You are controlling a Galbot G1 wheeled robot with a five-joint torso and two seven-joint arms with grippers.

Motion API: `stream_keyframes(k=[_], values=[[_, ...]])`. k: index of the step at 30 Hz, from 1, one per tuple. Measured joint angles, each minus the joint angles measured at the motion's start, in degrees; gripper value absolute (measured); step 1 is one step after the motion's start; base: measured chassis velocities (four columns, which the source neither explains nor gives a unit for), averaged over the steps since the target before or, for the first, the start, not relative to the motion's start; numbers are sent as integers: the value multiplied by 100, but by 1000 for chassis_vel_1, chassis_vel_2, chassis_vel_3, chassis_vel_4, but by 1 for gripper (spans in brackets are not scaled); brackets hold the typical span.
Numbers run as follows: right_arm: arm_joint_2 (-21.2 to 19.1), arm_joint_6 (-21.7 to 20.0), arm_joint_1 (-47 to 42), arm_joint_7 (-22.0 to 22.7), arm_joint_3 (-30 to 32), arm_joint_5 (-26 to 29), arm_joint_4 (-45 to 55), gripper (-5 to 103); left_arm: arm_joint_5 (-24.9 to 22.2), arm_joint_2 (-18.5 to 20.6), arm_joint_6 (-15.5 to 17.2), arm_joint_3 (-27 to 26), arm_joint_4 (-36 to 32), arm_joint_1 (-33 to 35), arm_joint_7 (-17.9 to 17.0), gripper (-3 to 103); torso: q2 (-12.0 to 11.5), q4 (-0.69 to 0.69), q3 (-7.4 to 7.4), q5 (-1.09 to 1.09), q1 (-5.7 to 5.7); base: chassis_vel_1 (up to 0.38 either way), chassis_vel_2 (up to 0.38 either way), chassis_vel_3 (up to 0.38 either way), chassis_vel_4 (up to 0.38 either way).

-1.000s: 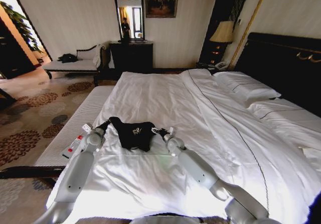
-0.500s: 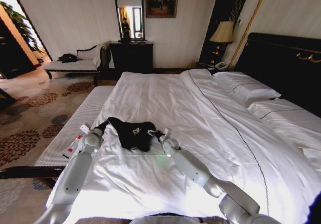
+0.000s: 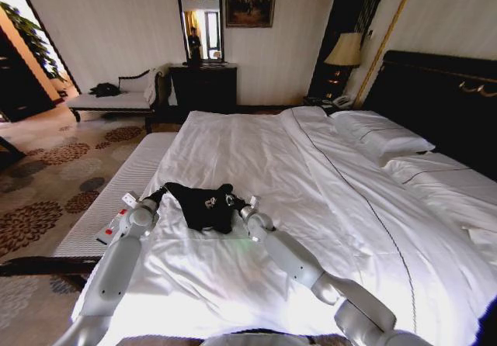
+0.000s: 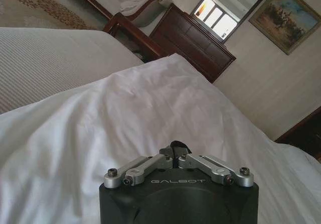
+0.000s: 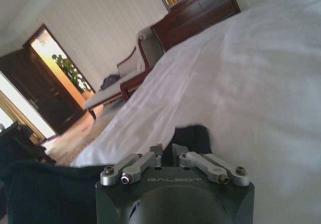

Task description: Fold the clothes on the bed.

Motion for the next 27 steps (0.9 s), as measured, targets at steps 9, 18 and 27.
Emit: stream_keyframes(k=[9, 18, 27], values=[[-127, 54, -2, -33, 163, -17, 121, 0, 12, -29, -2, 36, 21, -61, 4, 0, 0, -1, 0, 0, 0, 0, 0, 0, 0], [-119, -122, -112, 199, 133, -231, -53, 8, 32, -54, -5, 54, 35, -41, 15, 0, 0, -1, 0, 0, 0, 0, 0, 0, 0], [-2, -208, -160, 235, 51, -287, -297, 45, 38, -52, -6, 53, 34, -20, 20, 0, 0, 0, 0, 0, 0, 0, 0, 0, 0]])
